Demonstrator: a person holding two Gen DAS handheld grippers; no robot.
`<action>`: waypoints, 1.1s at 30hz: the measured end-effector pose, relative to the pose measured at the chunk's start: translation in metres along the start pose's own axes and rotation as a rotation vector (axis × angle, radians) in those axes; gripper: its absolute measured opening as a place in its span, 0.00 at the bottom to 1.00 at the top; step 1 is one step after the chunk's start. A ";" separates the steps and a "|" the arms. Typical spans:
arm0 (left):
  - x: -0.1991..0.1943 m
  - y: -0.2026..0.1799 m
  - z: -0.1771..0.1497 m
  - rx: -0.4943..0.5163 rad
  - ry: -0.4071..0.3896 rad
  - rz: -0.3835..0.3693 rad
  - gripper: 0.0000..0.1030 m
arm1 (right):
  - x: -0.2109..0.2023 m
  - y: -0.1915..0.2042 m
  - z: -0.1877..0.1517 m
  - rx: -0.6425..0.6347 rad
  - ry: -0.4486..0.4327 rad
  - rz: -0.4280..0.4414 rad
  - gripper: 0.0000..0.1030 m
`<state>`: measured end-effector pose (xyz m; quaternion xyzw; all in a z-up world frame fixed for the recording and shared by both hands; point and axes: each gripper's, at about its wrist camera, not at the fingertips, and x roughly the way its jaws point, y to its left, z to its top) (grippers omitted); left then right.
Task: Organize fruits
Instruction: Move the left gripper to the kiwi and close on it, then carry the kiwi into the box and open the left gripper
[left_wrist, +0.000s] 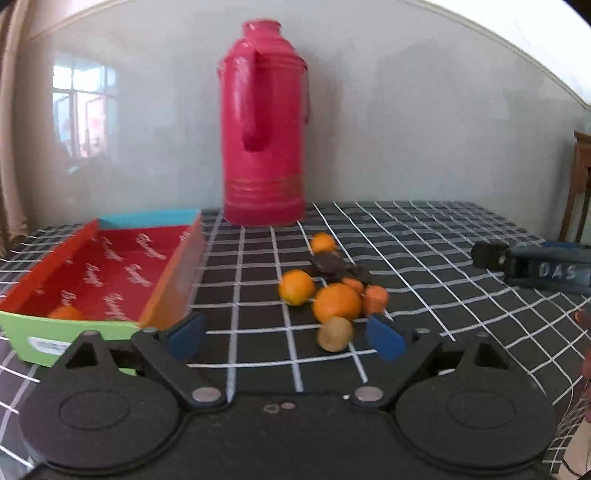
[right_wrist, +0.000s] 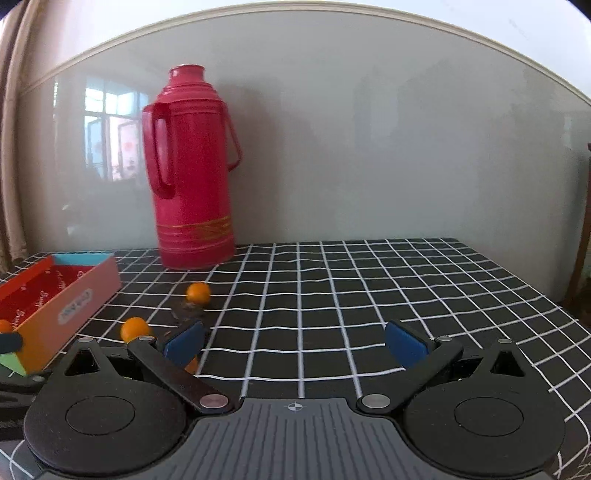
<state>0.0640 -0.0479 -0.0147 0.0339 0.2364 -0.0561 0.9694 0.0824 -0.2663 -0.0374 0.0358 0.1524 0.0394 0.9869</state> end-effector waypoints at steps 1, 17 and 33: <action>0.005 -0.003 0.000 0.002 0.017 -0.004 0.74 | -0.001 -0.003 -0.001 0.000 0.002 -0.005 1.00; 0.045 -0.024 -0.003 0.028 0.122 -0.026 0.26 | -0.002 -0.043 -0.005 0.038 0.019 -0.059 1.00; 0.012 -0.002 0.004 0.057 0.013 0.010 0.16 | 0.004 -0.011 -0.001 0.028 0.032 0.004 1.00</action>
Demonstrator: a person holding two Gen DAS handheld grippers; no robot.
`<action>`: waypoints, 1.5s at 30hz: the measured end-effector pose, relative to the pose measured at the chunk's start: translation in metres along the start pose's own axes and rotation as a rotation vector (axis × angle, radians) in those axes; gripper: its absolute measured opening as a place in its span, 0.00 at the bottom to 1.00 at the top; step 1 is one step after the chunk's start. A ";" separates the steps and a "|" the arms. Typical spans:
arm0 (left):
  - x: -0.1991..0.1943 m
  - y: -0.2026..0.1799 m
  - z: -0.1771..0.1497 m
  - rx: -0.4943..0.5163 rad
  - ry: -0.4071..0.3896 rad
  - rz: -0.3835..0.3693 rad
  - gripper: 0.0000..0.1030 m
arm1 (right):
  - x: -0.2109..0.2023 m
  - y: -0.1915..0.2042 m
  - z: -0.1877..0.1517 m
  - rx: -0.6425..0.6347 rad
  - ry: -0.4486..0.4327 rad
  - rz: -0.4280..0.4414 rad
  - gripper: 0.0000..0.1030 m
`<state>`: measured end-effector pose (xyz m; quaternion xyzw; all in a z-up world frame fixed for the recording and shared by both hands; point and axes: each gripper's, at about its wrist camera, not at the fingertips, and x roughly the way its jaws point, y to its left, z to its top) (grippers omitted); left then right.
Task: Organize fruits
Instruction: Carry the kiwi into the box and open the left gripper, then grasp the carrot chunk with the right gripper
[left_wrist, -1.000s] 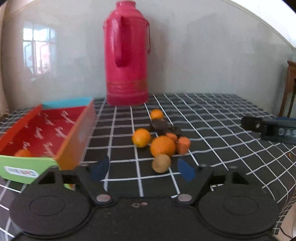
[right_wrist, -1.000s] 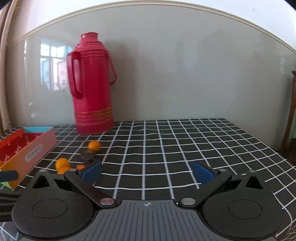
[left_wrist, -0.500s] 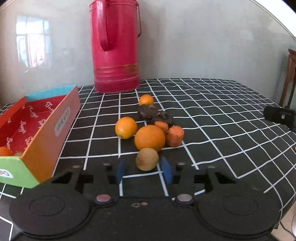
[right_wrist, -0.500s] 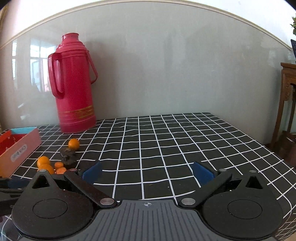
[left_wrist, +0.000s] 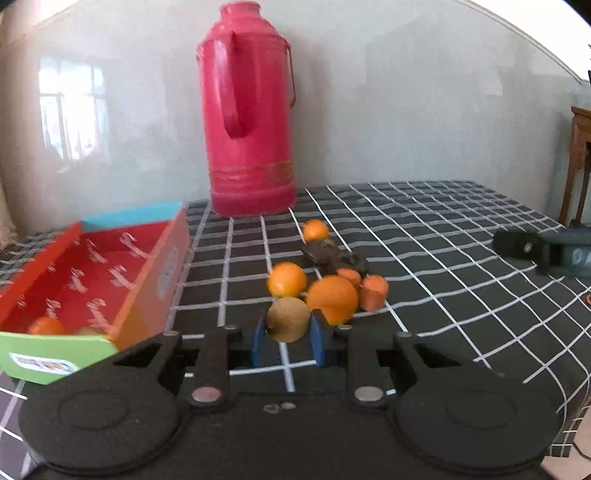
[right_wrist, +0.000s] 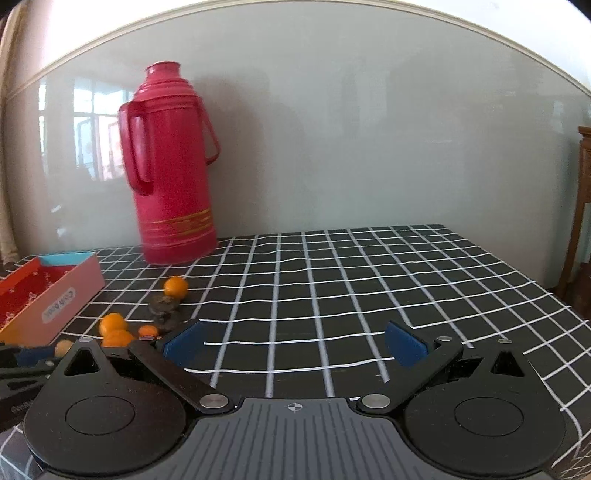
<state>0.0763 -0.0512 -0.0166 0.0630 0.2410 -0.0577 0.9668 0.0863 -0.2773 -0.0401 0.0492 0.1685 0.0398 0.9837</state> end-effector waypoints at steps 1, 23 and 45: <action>-0.005 0.003 0.001 -0.005 -0.022 0.006 0.16 | 0.000 0.003 0.000 -0.004 0.001 0.005 1.00; -0.034 0.100 0.003 -0.225 -0.129 0.285 0.93 | 0.011 0.064 -0.006 -0.098 0.034 0.117 1.00; -0.058 0.137 -0.007 -0.267 -0.146 0.319 0.94 | 0.053 0.088 -0.012 -0.175 0.178 0.121 0.49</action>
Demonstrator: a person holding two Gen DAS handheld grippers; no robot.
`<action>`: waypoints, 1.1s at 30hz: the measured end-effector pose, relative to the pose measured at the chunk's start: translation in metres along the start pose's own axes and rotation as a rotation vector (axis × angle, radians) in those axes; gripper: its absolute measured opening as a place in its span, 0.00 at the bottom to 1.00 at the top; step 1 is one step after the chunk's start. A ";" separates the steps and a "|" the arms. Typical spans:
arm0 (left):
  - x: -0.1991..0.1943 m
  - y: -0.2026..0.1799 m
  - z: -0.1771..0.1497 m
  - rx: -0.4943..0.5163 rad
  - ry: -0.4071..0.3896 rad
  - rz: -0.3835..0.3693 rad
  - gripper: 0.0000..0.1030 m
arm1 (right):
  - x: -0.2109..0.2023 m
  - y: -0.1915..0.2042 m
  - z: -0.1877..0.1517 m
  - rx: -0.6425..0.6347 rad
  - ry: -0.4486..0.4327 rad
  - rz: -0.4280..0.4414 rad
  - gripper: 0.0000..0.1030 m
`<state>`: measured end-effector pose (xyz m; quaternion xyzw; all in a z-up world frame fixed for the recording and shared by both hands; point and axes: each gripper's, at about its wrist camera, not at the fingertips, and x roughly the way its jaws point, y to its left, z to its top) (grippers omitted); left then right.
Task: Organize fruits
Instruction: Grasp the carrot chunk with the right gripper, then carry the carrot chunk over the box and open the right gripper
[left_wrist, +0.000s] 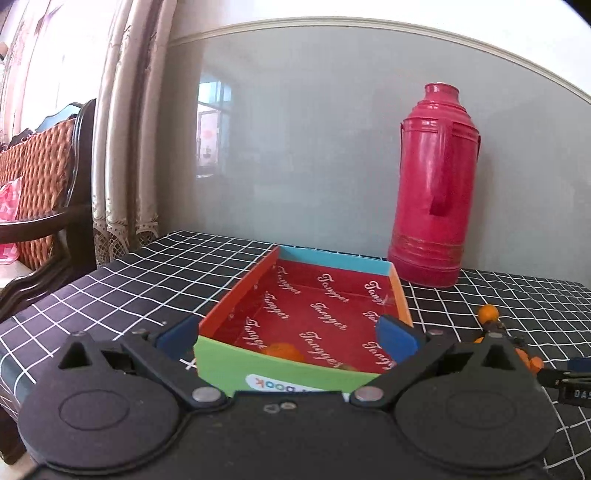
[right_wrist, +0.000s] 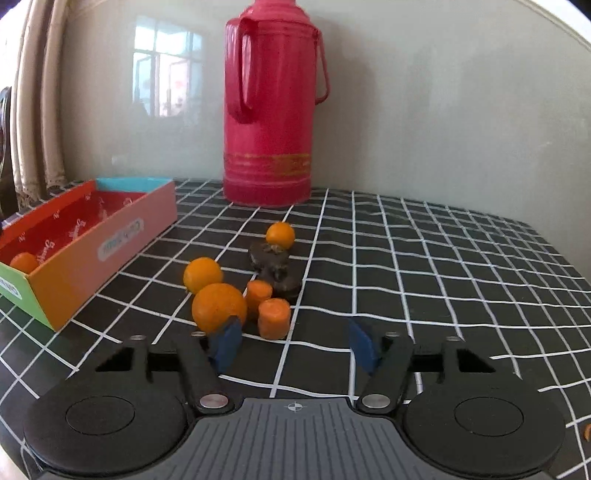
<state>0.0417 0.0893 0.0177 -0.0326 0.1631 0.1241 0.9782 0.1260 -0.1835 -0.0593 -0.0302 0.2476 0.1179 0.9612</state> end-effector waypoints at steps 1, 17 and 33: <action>0.000 0.002 0.000 -0.001 -0.001 0.000 0.94 | 0.003 0.001 0.001 -0.004 0.006 -0.002 0.48; 0.001 0.021 0.002 0.000 0.001 0.034 0.94 | 0.018 0.005 0.013 0.011 0.011 0.036 0.20; -0.007 0.056 -0.002 0.021 0.015 0.130 0.94 | -0.005 0.082 0.032 -0.024 -0.209 0.211 0.20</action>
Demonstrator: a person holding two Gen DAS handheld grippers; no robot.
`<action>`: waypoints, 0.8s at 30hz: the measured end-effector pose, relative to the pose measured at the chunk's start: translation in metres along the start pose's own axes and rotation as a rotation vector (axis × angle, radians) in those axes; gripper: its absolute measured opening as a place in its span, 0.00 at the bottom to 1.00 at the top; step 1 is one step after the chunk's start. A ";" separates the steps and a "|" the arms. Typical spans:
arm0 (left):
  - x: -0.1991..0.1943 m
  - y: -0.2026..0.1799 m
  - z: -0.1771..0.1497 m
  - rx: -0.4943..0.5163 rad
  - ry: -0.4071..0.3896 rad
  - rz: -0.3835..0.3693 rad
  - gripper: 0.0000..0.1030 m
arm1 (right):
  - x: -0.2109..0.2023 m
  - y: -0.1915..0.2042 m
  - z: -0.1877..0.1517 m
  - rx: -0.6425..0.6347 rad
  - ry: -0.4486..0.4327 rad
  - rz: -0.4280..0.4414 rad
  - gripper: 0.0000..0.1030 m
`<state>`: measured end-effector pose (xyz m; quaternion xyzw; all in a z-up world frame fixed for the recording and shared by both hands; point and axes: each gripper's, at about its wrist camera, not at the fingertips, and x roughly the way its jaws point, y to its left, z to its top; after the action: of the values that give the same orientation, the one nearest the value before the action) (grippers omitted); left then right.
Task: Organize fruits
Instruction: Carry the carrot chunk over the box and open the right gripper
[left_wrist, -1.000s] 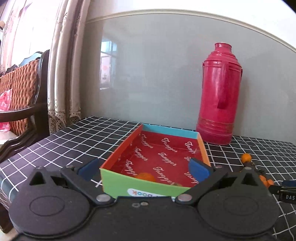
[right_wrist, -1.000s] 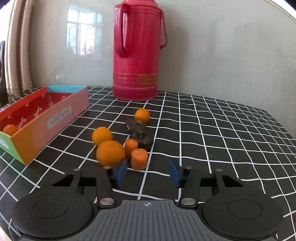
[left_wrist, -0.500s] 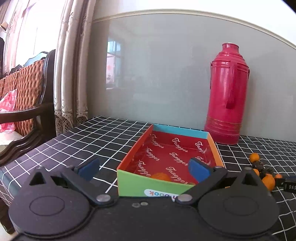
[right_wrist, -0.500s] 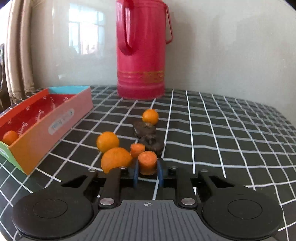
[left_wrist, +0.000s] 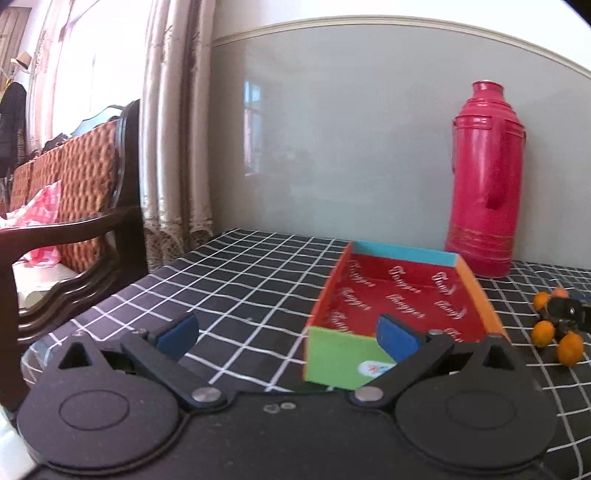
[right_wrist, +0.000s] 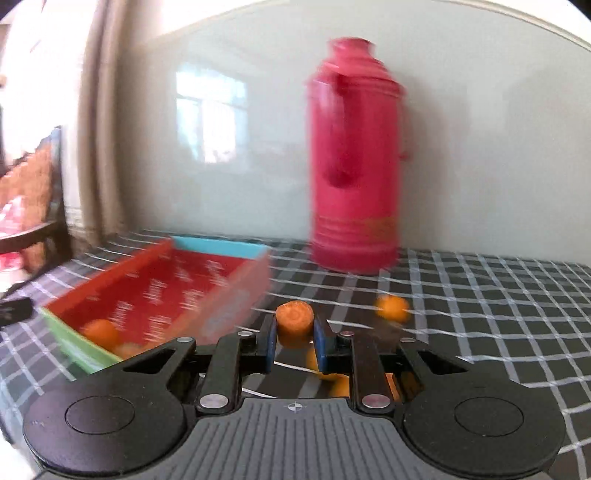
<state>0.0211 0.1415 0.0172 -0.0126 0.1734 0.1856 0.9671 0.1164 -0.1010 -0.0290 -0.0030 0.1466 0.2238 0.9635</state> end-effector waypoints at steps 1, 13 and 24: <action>0.000 0.003 0.000 -0.001 0.003 0.006 0.94 | 0.001 0.008 0.001 -0.009 -0.011 0.022 0.20; 0.000 0.007 -0.002 0.005 0.018 0.008 0.94 | 0.013 0.074 -0.010 -0.113 -0.051 0.106 0.65; -0.004 -0.012 -0.002 0.017 0.010 -0.031 0.94 | -0.009 0.017 -0.003 0.020 -0.138 -0.028 0.98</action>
<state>0.0215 0.1283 0.0162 -0.0080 0.1794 0.1692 0.9691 0.1005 -0.0898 -0.0283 0.0200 0.0819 0.2087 0.9743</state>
